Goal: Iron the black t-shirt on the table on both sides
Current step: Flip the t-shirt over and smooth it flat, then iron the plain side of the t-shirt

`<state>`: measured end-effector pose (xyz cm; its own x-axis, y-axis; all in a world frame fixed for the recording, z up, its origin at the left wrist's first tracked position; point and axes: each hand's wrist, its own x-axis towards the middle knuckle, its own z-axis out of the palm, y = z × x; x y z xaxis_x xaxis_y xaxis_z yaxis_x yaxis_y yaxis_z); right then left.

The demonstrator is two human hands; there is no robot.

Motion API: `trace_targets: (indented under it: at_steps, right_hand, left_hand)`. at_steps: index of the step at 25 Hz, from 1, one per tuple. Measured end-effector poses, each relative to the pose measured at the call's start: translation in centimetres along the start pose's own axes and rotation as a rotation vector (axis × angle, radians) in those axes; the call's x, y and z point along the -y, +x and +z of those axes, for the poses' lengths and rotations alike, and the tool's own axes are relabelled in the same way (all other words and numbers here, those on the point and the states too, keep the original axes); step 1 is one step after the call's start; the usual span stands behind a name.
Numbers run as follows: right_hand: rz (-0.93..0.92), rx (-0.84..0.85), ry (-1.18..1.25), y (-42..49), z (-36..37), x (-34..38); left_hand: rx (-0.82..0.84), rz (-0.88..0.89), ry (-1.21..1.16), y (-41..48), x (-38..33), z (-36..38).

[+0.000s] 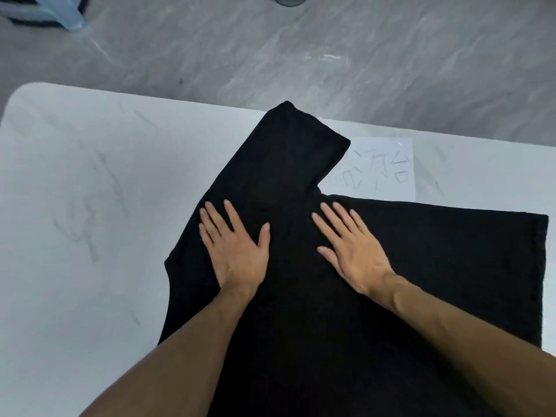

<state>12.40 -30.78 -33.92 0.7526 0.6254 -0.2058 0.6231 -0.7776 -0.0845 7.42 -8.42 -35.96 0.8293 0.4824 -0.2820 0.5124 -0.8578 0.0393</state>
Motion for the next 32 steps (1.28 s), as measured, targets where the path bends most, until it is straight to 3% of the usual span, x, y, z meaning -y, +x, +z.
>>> trace_targets:
  at_steps: [3, 7, 10, 13, 16, 19, 21, 23, 27, 32]
  right_hand:
    - [0.372, -0.02, 0.164, -6.5, -0.2, -1.8]
    - [0.619, -0.191, 0.419, -16.0, -4.7, -1.6]
    - [0.749, -0.236, 0.464, -23.8, -7.1, -3.5]
    - [0.991, -0.383, 0.571, -31.0, -9.9, -7.4]
    - [1.359, -0.612, 0.746, -38.2, -11.2, -11.2]
    - [1.794, -0.803, 0.985, -43.3, -9.0, -14.8]
    - [1.971, -0.826, 1.11, -45.6, -6.6, -17.9]
    - [1.99, -0.75, 1.152, -46.8, -4.7, -21.0]
    - [1.723, -0.691, 1.206, -46.6, -3.0, -24.1]
    - [1.532, -0.679, 0.818, -46.2, -5.3, -23.4]
  left_hand:
    - [-0.008, 0.025, -0.001, -0.1, 0.1, -0.1]
    - [0.021, 0.098, -0.019, -2.5, -1.1, -2.9]
    - [0.066, 0.383, -0.042, -7.6, -6.0, -6.3]
    - [0.317, 0.679, -0.132, -14.9, -14.0, -7.7]
    - [0.499, 0.797, -0.14, -21.1, -21.5, -7.4]
    - [0.524, 0.84, -0.059, -24.8, -26.2, -5.9]
    - [0.524, 0.818, 0.045, -26.5, -28.3, -4.2]
    - [0.554, 0.761, 0.169, -27.6, -29.3, -2.2]
    - [0.629, 0.684, 0.338, -29.0, -29.6, 0.9]
    - [0.605, 0.639, 0.237, -29.2, -29.4, 1.0]
